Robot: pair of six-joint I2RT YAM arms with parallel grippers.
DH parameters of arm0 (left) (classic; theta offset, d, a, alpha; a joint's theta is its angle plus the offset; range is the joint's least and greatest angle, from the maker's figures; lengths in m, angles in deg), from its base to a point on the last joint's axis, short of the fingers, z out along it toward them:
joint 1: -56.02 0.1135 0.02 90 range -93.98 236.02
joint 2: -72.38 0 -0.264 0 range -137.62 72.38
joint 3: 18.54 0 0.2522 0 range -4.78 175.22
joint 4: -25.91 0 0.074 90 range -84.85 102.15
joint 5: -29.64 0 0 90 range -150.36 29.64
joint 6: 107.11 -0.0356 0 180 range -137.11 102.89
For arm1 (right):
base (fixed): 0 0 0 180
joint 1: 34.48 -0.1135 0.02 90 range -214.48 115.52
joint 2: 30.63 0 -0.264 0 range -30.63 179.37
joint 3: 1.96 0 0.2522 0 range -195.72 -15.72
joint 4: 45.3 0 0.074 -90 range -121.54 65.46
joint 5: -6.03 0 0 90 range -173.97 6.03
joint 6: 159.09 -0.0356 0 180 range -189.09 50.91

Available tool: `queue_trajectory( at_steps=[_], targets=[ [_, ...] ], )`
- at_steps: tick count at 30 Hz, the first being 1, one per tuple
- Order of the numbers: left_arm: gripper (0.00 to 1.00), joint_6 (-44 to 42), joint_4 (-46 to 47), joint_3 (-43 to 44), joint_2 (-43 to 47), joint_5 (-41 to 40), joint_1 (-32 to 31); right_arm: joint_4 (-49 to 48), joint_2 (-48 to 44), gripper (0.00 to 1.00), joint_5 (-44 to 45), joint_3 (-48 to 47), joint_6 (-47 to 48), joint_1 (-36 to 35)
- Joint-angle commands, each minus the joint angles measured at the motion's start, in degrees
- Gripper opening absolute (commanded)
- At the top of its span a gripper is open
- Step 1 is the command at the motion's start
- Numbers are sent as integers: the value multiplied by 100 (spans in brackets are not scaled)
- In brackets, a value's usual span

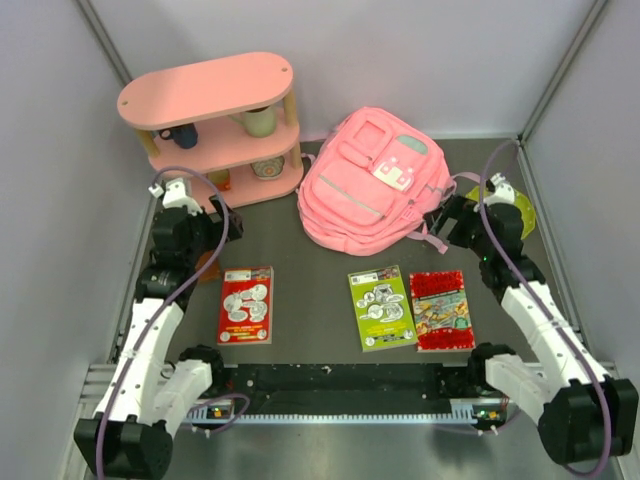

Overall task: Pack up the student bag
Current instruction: Pick up the student bag at the center of the board.

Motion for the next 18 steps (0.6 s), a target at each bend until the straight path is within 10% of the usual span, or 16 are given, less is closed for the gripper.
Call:
queue_trajectory(
  at_steps=[1, 18],
  targets=[
    [99, -208, -836, 342, 326, 540, 34, 533, 495, 95, -1111, -791, -341, -12],
    [99, -314, -1346, -186, 1066, 425, 122, 138, 2604, 84, -990, -1213, -1141, -12]
  ],
)
